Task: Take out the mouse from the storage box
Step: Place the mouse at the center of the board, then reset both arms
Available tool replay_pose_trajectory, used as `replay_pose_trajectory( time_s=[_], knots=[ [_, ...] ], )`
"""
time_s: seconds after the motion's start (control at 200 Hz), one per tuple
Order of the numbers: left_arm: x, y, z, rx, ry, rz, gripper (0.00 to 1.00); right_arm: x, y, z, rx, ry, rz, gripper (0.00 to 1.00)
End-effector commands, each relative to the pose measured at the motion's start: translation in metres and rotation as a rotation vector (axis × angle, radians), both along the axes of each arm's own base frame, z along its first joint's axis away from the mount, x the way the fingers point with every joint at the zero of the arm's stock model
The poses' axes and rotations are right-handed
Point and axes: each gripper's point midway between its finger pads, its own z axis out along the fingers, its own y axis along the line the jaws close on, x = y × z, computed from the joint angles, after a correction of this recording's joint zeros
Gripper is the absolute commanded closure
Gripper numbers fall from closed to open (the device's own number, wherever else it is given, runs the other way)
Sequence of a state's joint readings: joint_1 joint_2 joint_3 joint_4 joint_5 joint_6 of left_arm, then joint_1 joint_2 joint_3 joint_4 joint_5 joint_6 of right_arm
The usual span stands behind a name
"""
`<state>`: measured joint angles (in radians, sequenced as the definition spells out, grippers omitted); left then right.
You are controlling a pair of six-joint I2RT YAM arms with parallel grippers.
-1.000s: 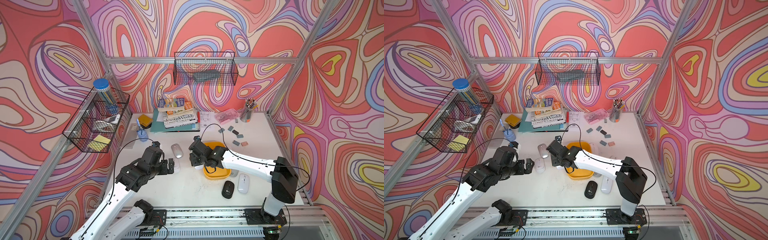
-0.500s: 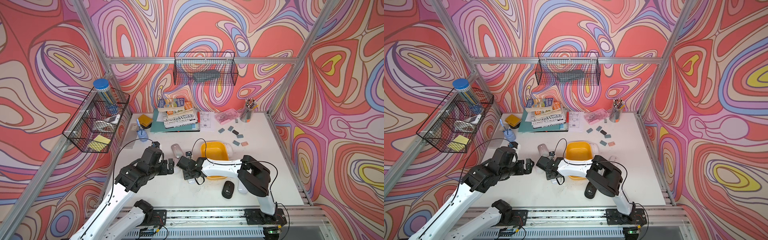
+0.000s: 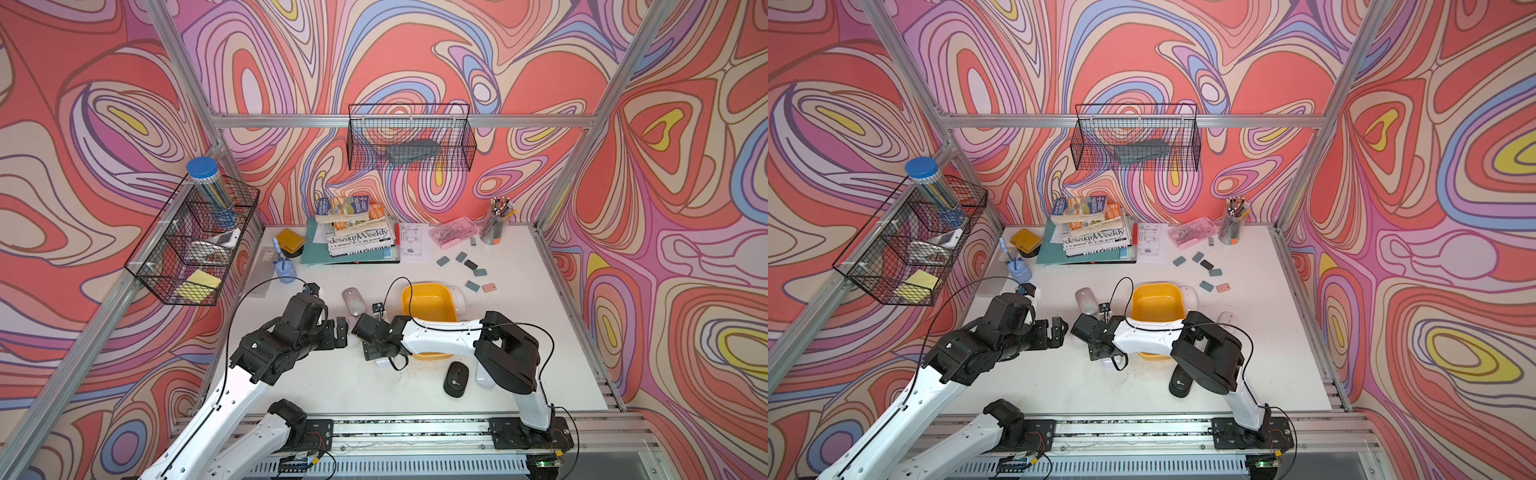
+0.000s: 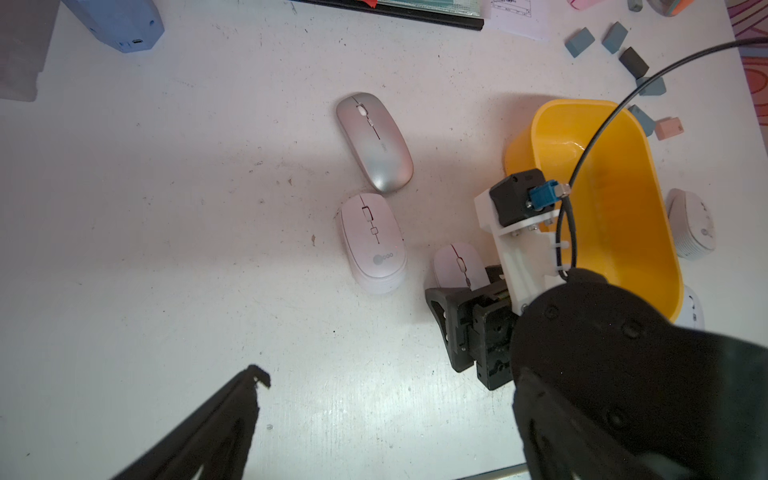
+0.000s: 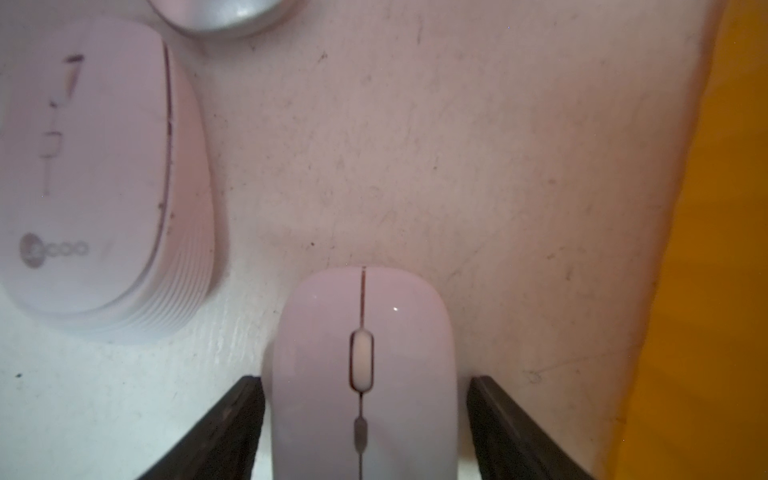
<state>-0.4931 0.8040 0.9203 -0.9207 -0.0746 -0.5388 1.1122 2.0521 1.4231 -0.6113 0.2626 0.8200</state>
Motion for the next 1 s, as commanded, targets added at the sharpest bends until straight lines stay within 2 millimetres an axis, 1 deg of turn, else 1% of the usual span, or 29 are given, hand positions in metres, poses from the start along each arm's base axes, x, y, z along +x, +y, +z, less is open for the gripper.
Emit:
replay_pose_trajectory(
  time_s=[0.0,0.08,0.135,0.16,0.17,0.185,0.225,0.29,0.366,0.461,0.531,0.546,0.561,0.626,0.696,0.711,0.716,0.731,0.766,0.791,0.796,0.806,0.846,0.851,0.906,0.926,0.931,0.941,0.992],
  knots=[
    [0.002,0.007,0.003,0.017,-0.030,0.025,0.01,-0.004,0.011,0.046,0.053,-0.089,0.053,0.21],
    [0.002,0.008,0.008,0.002,-0.053,0.041,0.01,-0.007,0.012,0.087,0.094,-0.166,0.080,0.21],
    [0.002,0.007,0.013,-0.022,-0.058,0.052,0.01,-0.001,0.001,0.118,0.084,-0.241,0.079,0.21],
    [0.003,0.005,0.016,-0.036,-0.060,0.057,0.01,0.005,-0.008,0.133,0.058,-0.294,0.067,0.21],
    [0.003,0.005,0.017,-0.040,-0.060,0.061,0.01,0.007,-0.012,0.135,0.039,-0.310,0.064,0.21],
    [0.003,0.005,0.019,-0.048,-0.062,0.065,0.01,0.011,-0.020,0.152,0.034,-0.355,0.052,0.20],
    [0.007,0.004,0.026,-0.057,-0.074,0.081,0.01,0.021,-0.037,0.179,-0.021,-0.462,0.031,0.19],
    [0.015,0.010,0.036,-0.048,-0.094,0.135,0.01,0.037,-0.067,0.215,-0.129,-0.623,-0.017,0.16],
    [0.028,0.019,0.049,-0.012,-0.140,0.204,0.01,0.053,-0.100,0.244,-0.249,-0.758,-0.093,0.13],
    [0.052,0.028,0.065,0.060,-0.258,0.253,0.01,0.073,-0.147,0.266,-0.335,-0.831,-0.219,0.13],
    [0.071,0.040,0.076,0.147,-0.357,0.301,0.01,0.091,-0.178,0.271,-0.362,-0.854,-0.258,0.12],
    [0.075,0.041,0.077,0.170,-0.377,0.303,0.01,0.094,-0.185,0.272,-0.358,-0.858,-0.270,0.05],
    [0.079,0.043,0.079,0.197,-0.398,0.305,0.01,0.097,-0.191,0.273,-0.353,-0.863,-0.287,0.02],
    [0.091,0.049,0.081,0.271,-0.457,0.331,0.01,0.111,-0.222,0.268,-0.320,-0.892,-0.368,0.02],
    [0.109,0.037,0.080,0.362,-0.549,0.212,0.01,0.120,-0.265,0.254,-0.343,-0.900,-0.492,0.02],
    [0.114,0.033,0.083,0.376,-0.596,0.190,0.01,0.120,-0.274,0.251,-0.355,-0.898,-0.516,0.02],
    [0.115,0.033,0.081,0.390,-0.598,0.178,0.01,0.121,-0.276,0.250,-0.359,-0.898,-0.523,0.02],
    [0.120,0.030,0.083,0.404,-0.645,0.156,0.01,0.121,-0.285,0.247,-0.372,-0.899,-0.548,0.02],
    [0.129,0.030,0.079,0.439,-0.730,0.104,0.01,0.121,-0.302,0.242,-0.395,-0.906,-0.601,0.02],
    [0.135,0.031,0.073,0.454,-0.777,0.075,0.01,0.121,-0.314,0.238,-0.402,-0.910,-0.632,0.02],
    [0.135,0.032,0.069,0.459,-0.774,0.071,0.01,0.121,-0.315,0.238,-0.402,-0.911,-0.635,0.02],
    [0.138,0.035,0.070,0.454,-0.793,0.077,0.01,0.121,-0.319,0.236,-0.398,-0.912,-0.639,0.02],
    [0.144,0.051,0.049,0.435,-0.755,0.098,0.01,0.123,-0.329,0.231,-0.369,-0.916,-0.635,0.02],
    [0.145,0.051,0.046,0.428,-0.749,0.095,0.01,0.125,-0.329,0.230,-0.350,-0.914,-0.628,0.02],
    [0.153,0.080,0.014,0.392,-0.652,0.157,0.01,0.129,-0.331,0.220,-0.245,-0.923,-0.540,0.02],
    [0.155,0.090,0.007,0.392,-0.640,0.188,0.01,0.131,-0.330,0.218,-0.206,-0.932,-0.502,0.02],
    [0.153,0.092,-0.001,0.398,-0.626,0.194,0.01,0.131,-0.331,0.217,-0.201,-0.934,-0.494,0.02],
    [0.152,0.096,-0.011,0.403,-0.612,0.205,0.01,0.131,-0.329,0.217,-0.182,-0.940,-0.468,0.02],
    [0.149,0.110,-0.042,0.414,-0.553,0.245,0.01,0.130,-0.327,0.213,-0.139,-0.983,-0.379,0.02]
  ],
)
